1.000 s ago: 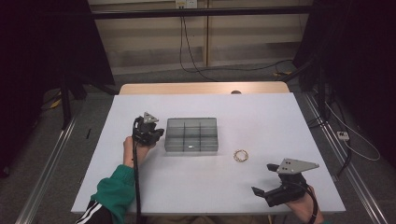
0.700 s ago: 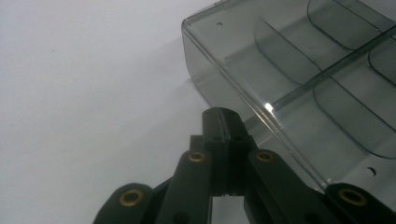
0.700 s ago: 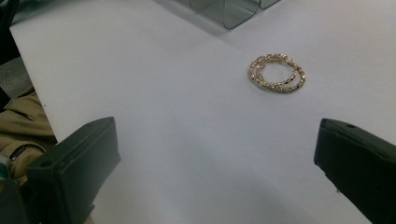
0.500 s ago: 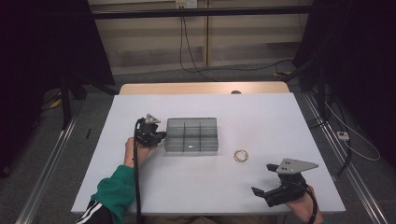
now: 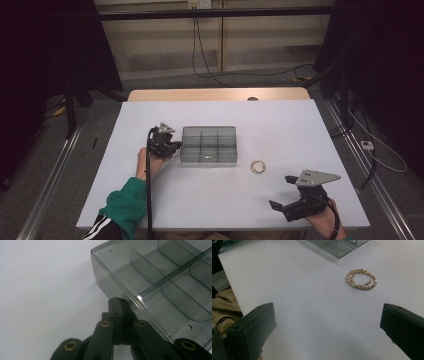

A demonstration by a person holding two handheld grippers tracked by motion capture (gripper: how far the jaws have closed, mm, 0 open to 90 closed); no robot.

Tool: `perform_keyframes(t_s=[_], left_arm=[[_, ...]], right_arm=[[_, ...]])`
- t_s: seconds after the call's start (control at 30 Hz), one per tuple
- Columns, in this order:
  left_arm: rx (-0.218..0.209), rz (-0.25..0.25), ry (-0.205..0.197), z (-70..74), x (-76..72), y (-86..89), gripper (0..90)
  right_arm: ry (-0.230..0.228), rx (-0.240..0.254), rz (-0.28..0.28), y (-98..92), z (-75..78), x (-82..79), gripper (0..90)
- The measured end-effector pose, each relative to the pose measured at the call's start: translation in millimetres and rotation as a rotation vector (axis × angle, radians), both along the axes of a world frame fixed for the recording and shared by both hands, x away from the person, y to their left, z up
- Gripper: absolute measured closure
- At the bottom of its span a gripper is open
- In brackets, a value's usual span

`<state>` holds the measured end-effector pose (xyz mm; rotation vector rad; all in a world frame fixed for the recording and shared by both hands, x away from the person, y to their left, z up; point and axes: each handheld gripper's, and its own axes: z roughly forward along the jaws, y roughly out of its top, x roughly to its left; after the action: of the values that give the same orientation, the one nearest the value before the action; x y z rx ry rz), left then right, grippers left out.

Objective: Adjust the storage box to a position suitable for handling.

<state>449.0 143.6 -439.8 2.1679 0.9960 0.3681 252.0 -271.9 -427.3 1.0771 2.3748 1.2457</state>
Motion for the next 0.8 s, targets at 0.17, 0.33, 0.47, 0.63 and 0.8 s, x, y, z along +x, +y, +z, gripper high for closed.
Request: perform_keyframes(t_s=[0.17,0.33,0.47,0.63,0.8], left_arm=[[-0.001,-0.01,-0.003,0.2,-2.3,-2.3,90.0],[-0.006,-0.015,0.0,-0.6,-4.6,-4.9,90.0],[-0.019,-0.02,0.002,-1.0,-5.8,-6.2,90.0],[-0.015,-0.035,-0.009,-1.0,-6.9,-10.3,90.0],[-0.017,-0.033,-0.019,-1.8,-7.6,-11.9,90.0]], right_arm=[[0.0,0.002,0.004,0.6,0.2,0.6,0.0],[-0.001,0.002,0.01,1.6,0.4,1.1,0.0],[-0.001,0.003,0.012,1.9,0.6,1.0,0.0],[0.0,-0.001,0.013,2.3,0.3,1.2,0.0],[-0.004,0.0,0.012,2.4,0.1,1.9,0.0]])
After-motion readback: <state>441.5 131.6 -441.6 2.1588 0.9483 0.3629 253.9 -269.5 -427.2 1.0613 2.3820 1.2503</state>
